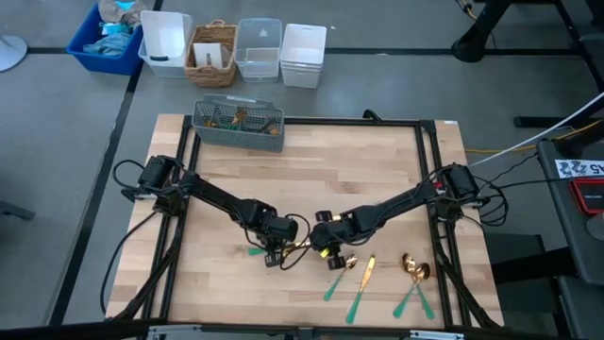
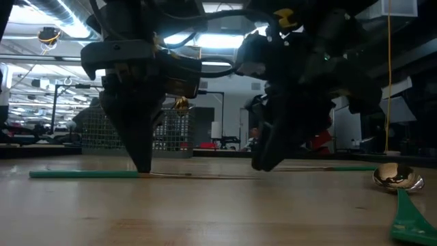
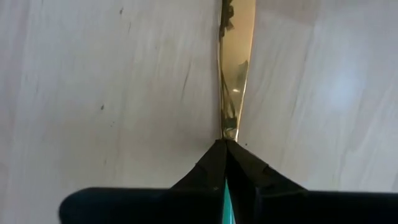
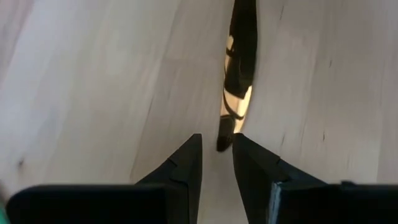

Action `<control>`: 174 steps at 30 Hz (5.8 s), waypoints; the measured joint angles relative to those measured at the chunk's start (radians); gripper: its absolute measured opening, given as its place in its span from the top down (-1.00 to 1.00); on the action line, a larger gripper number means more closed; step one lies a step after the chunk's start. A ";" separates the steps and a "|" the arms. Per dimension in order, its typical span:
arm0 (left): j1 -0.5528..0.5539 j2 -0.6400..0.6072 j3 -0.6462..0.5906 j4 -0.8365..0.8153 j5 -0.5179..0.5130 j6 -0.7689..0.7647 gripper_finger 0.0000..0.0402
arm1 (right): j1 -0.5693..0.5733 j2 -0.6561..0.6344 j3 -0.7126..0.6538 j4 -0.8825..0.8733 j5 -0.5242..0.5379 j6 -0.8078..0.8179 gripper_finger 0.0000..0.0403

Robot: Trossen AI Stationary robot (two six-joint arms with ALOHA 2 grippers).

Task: Sort silverware
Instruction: Put the green knife into the gray silverware basket

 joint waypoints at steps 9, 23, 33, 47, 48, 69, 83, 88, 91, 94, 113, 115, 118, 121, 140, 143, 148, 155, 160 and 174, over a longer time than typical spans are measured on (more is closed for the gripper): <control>0.009 0.000 0.011 -0.021 0.002 0.045 0.53 | 0.000 0.000 0.000 0.003 0.000 0.000 0.54; -0.048 0.000 0.079 -0.095 -0.073 0.080 0.67 | 0.000 0.000 0.000 -0.006 0.001 -0.011 0.54; -0.072 0.015 0.078 -0.085 -0.135 0.100 0.63 | 0.000 0.000 0.000 -0.007 0.001 -0.011 0.54; -0.086 0.056 0.069 -0.080 -0.142 0.102 0.63 | 0.000 0.000 0.000 -0.007 0.002 -0.012 0.54; -0.087 0.064 0.071 -0.077 -0.143 0.104 0.63 | 0.000 -0.001 0.001 -0.007 0.003 -0.012 0.54; -0.089 0.093 0.043 -0.052 -0.187 -0.047 0.93 | 0.001 -0.008 0.001 -0.008 0.022 -0.037 0.54; -0.053 0.093 0.037 0.005 -0.073 -0.087 0.85 | 0.001 -0.018 0.001 0.012 0.069 -0.044 0.54; -0.029 0.091 0.037 0.026 -0.013 -0.088 0.84 | 0.001 -0.018 0.001 0.011 0.012 -0.090 0.54; -0.017 0.082 0.037 0.027 0.008 -0.087 0.84 | 0.001 -0.018 0.001 0.004 0.010 -0.102 0.54; -0.006 0.075 0.037 0.025 0.019 -0.087 0.84 | 0.001 -0.018 0.001 -0.004 0.009 -0.113 0.54; 0.046 0.074 0.037 0.072 0.143 -0.089 0.84 | 0.000 -0.032 0.000 -0.090 0.031 -0.114 0.54; 0.048 0.074 0.037 0.073 0.143 -0.089 0.84 | 0.000 -0.050 0.000 -0.135 0.065 -0.115 0.54; 0.050 0.074 0.037 0.073 0.143 -0.089 0.84 | 0.000 -0.082 0.000 -0.202 0.108 -0.115 0.54; 0.050 0.074 0.037 0.077 0.143 -0.088 0.84 | 0.000 -0.116 0.000 -0.250 0.123 -0.114 0.54; 0.057 0.075 0.038 0.110 0.179 -0.106 0.84 | 0.000 -0.499 -0.490 0.074 0.140 0.133 0.54; 0.064 0.076 0.038 0.147 0.181 -0.112 0.84 | 0.001 -0.506 -0.567 0.330 0.072 0.124 0.54; 0.075 0.076 0.038 0.196 0.184 -0.122 0.84 | 0.001 -0.474 -0.583 0.494 0.011 -0.020 0.54; 0.079 0.076 0.039 0.246 0.200 -0.142 0.84 | 0.001 -0.407 -0.572 0.539 -0.002 -0.195 0.54; 0.079 0.075 0.039 0.259 0.202 -0.158 0.84 | 0.001 -0.376 -0.543 0.541 -0.012 -0.256 0.54; 0.089 0.074 0.039 0.262 0.202 -0.154 0.84 | 0.001 -0.351 -0.520 0.543 -0.045 -0.485 0.54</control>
